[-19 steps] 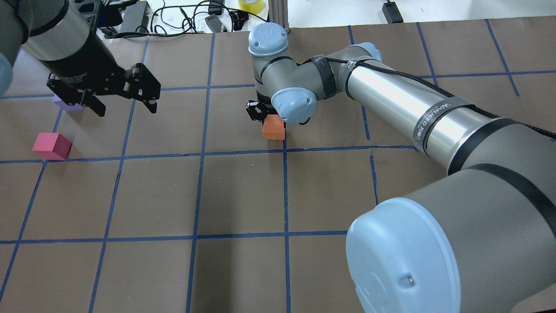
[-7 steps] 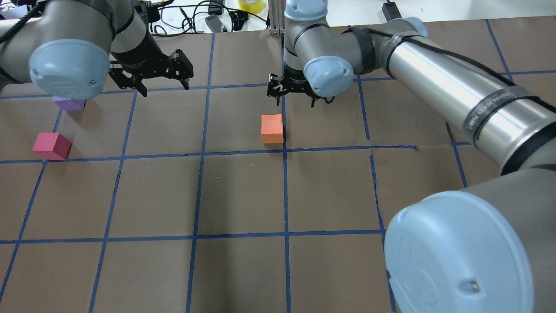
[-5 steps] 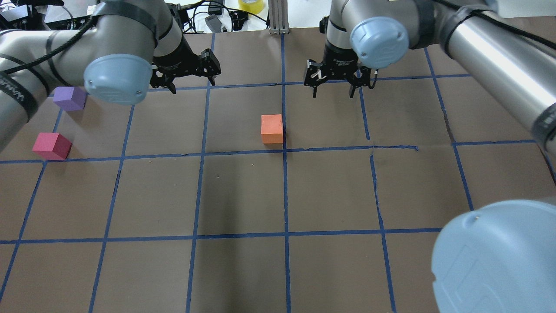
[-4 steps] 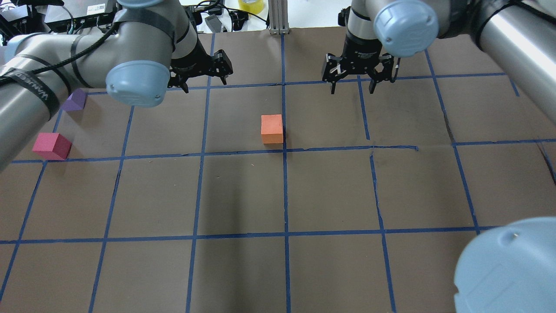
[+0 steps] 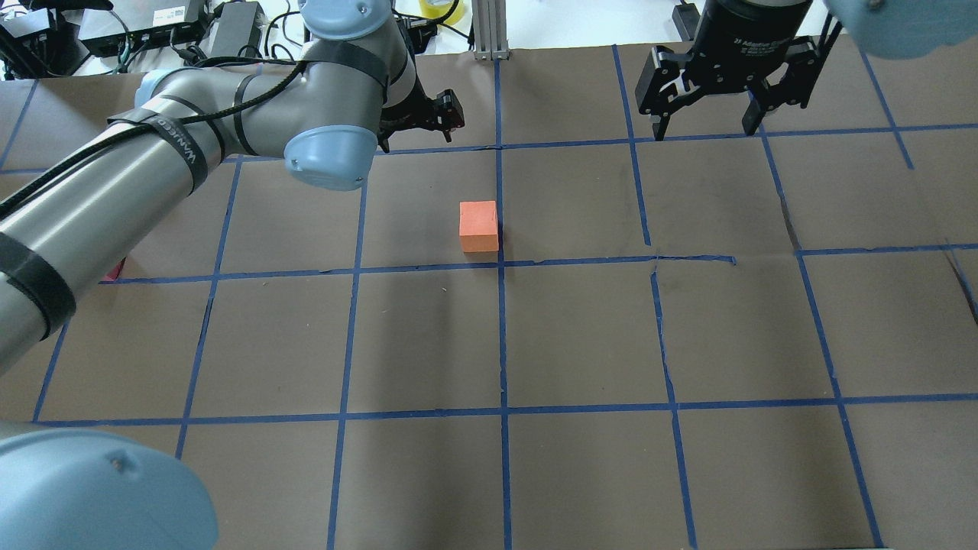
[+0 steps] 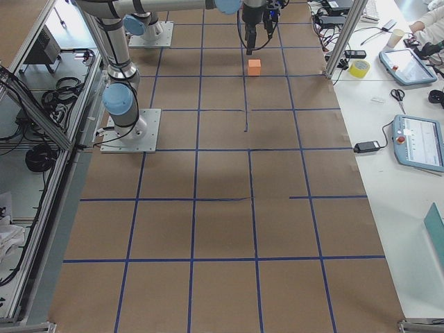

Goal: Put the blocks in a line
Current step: 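Move the left gripper over the orange cube while the right arm withdraws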

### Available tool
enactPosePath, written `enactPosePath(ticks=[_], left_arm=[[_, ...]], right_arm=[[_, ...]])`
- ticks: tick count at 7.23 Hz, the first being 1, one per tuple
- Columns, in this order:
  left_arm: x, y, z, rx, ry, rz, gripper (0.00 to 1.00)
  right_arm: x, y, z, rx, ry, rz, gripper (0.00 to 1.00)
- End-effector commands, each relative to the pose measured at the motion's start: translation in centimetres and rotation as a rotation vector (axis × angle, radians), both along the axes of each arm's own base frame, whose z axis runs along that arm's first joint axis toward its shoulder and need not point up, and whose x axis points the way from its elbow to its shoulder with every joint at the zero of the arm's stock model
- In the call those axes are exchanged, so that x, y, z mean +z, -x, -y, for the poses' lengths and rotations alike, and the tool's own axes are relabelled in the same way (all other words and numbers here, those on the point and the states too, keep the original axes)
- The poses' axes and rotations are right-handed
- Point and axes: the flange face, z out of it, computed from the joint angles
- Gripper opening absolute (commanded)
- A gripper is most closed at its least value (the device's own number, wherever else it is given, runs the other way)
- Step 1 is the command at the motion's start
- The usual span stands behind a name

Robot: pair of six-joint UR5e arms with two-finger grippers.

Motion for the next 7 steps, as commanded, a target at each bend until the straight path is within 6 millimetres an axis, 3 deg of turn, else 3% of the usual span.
enactPosePath(ticks=[1, 2, 3, 4, 5, 7], left_arm=[[-3.2, 0.4, 0.9, -0.032, -0.036, 0.01, 1.0], [-4.8, 0.9, 1.3, -0.011, -0.055, -0.001, 1.0], [-4.2, 4.1, 0.8, -0.005, -0.049, -0.018, 1.0], [-4.9, 6.9, -1.1, -0.047, -0.11, 0.009, 1.0], [-6.0, 6.8, -2.1, -0.056, -0.211, 0.034, 1.0], [-7.8, 6.9, -2.3, -0.067, -0.249, 0.043, 1.0]], right_arm=[[1.6, -0.1, -2.2, 0.009, 0.029, 0.001, 1.0], [0.3, 0.4, -2.2, 0.002, 0.008, -0.017, 1.0], [0.8, 0.9, -2.6, 0.004, 0.015, -0.067, 1.0], [0.3, 0.5, -2.9, 0.011, 0.004, -0.065, 1.0], [-0.2, 0.9, -2.8, 0.003, -0.002, -0.067, 1.0], [0.0, 0.9, -2.9, 0.0, 0.001, -0.068, 1.0]])
